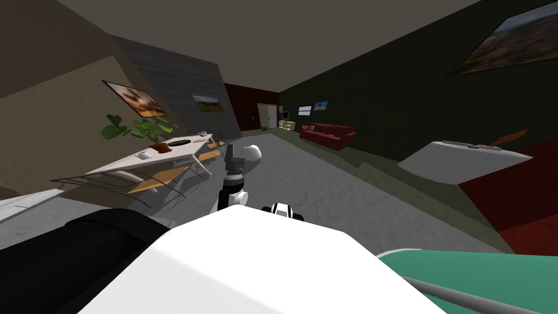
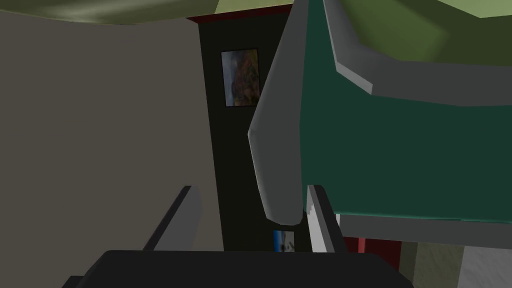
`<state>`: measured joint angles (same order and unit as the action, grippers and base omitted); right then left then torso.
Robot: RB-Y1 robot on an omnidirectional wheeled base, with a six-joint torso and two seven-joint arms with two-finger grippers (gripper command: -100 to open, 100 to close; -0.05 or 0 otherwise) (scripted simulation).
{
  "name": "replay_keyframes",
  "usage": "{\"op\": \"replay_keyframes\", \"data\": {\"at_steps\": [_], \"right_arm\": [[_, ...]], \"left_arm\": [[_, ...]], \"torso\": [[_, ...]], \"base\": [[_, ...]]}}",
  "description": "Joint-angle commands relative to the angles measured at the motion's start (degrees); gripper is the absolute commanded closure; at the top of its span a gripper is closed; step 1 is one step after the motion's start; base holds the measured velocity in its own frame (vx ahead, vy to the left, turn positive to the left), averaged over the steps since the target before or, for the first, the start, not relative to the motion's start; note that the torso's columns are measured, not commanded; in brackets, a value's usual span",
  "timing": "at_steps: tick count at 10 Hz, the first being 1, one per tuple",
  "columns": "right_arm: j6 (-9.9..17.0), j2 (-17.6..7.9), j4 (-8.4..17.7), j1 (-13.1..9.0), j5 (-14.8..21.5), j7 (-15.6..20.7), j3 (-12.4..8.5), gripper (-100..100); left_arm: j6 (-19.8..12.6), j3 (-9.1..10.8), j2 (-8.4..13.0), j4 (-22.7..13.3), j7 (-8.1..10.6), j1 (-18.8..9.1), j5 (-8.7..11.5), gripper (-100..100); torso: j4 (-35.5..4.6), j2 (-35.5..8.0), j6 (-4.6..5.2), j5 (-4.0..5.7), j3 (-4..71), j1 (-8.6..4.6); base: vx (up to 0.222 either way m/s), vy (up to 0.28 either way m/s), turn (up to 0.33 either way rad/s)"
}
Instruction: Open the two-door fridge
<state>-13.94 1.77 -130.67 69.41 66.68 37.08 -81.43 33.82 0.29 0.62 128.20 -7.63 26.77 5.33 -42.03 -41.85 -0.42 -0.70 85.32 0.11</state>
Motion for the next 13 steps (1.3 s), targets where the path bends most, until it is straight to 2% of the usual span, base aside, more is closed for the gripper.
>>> {"op": "replay_keyframes", "data": {"at_steps": [1,2,3,4,5,7,8,10,11,12,13], "right_arm": [[1.6,-0.71,0.96,0.77,0.12,-0.51,-0.95,100],[0.92,-0.43,1.28,0.67,0.19,-0.55,-0.25,100],[1.49,-0.41,2.93,1.09,0.23,-0.49,-0.01,100],[2.39,-0.58,4.33,1.56,0.28,-0.51,-0.02,100],[2.39,-0.58,4.33,1.56,0.28,-0.51,-0.02,100],[4.2,-0.92,7.13,2.5,0.38,-0.55,-0.03,100],[4.2,-0.92,7.13,2.5,0.38,-0.55,-0.03,100],[6.0,-1.27,9.94,3.44,0.47,-0.59,-0.05,100],[6.0,-1.27,9.94,3.44,0.47,-0.59,-0.05,100],[6.91,-1.44,11.34,3.92,0.52,-0.61,-0.05,100],[6.91,-1.44,11.34,3.92,0.52,-0.61,-0.05,100]], "left_arm": [[0.0,0.0,0.0,0.0,0.0,0.01,0.0,0],[0.0,0.0,0.0,0.0,0.0,0.0,0.0,0],[0.0,0.0,0.0,0.0,0.0,-0.02,0.0,0],[0.0,0.0,0.0,-0.01,0.0,0.0,0.0,0],[0.0,0.01,0.01,0.0,0.0,0.01,0.0,0],[0.0,0.0,0.0,0.01,0.0,0.02,0.0,0],[0.01,0.01,0.0,0.01,0.0,0.03,0.0,0],[0.0,0.01,0.01,0.0,0.0,0.01,0.0,0],[0.0,0.01,0.01,0.0,0.0,0.02,0.0,0],[0.0,0.01,0.01,0.0,0.0,0.01,0.0,0],[0.0,0.0,0.01,0.0,0.0,0.01,0.0,0]], "torso": [[-0.04,0.0,0.09,-0.04,-0.06,0.21],[-0.05,-0.12,0.09,-0.09,-0.09,0.22],[-0.16,-0.5,0.15,-0.03,-0.35,0.2],[-0.11,-0.12,0.23,0.01,-0.24,0.3],[0.1,0.39,0.08,0.01,0.17,0.06],[0.29,0.73,-0.24,0.11,0.51,-0.32],[0.32,0.76,-0.27,0.16,0.55,-0.45],[0.11,0.07,-0.26,0.22,0.12,-0.79],[0.14,0.24,-0.24,0.34,0.17,-0.98],[0.14,0.07,-0.3,0.32,0.14,-0.94],[0.09,0.03,-0.14,0.26,0.02,-0.56]], "base": [[0.238,0.084,-0.037],[0.087,0.033,-0.024],[0.211,0.043,-0.063],[0.366,0.008,-0.105],[0.373,0.03,-0.05],[0.456,0.062,-0.057],[0.359,0.074,-0.026],[0.384,0.024,-0.045],[0.344,0.049,-0.029],[0.318,0.103,-0.012],[0.277,0.055,-0.015]]}}
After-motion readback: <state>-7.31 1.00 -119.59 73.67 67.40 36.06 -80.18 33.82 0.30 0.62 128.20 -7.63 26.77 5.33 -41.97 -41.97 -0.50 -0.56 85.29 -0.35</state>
